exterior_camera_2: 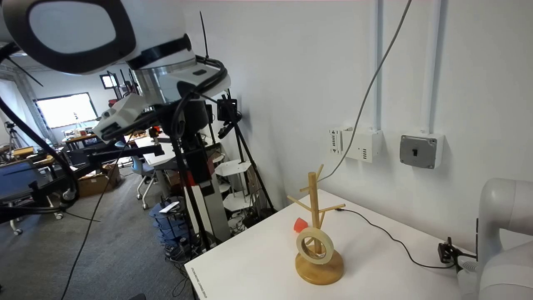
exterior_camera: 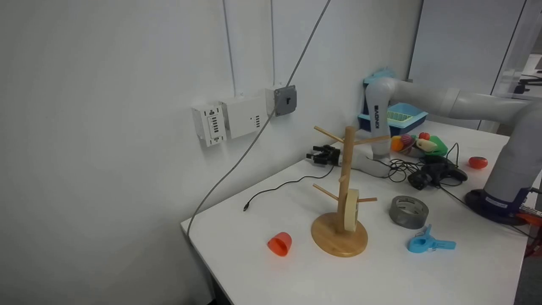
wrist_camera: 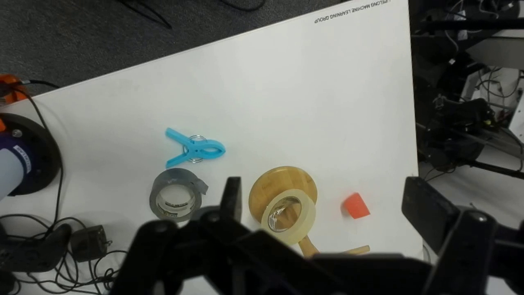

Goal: Remove the tape off of the wooden holder then put the dark brown tape on the bottom position of the wooden holder then put the peg on the top position of the wooden holder

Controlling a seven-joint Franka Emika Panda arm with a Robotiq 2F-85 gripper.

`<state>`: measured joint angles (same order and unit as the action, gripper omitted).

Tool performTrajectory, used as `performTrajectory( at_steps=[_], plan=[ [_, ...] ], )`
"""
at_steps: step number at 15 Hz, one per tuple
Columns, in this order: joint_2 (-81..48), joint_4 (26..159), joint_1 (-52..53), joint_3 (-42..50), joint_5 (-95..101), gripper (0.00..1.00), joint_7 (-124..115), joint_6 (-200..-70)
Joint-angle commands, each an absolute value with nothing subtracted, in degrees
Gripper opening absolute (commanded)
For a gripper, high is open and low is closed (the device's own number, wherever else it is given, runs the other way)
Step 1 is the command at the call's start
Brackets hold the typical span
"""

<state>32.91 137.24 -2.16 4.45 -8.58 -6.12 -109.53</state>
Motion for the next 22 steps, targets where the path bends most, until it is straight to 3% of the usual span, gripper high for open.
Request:
performTrajectory(
  at_steps=[1, 11, 22],
  plan=[
    [31.4, 139.6, -3.4, 3.4, -7.8, 1.00, -5.9, -113.1],
    [23.8, 146.9, -3.6, 1.7, -2.9, 1.00, -7.4, -129.8],
    [22.6, 146.6, -3.0, 1.6, -4.0, 1.00, -6.2, -128.5]
  ],
)
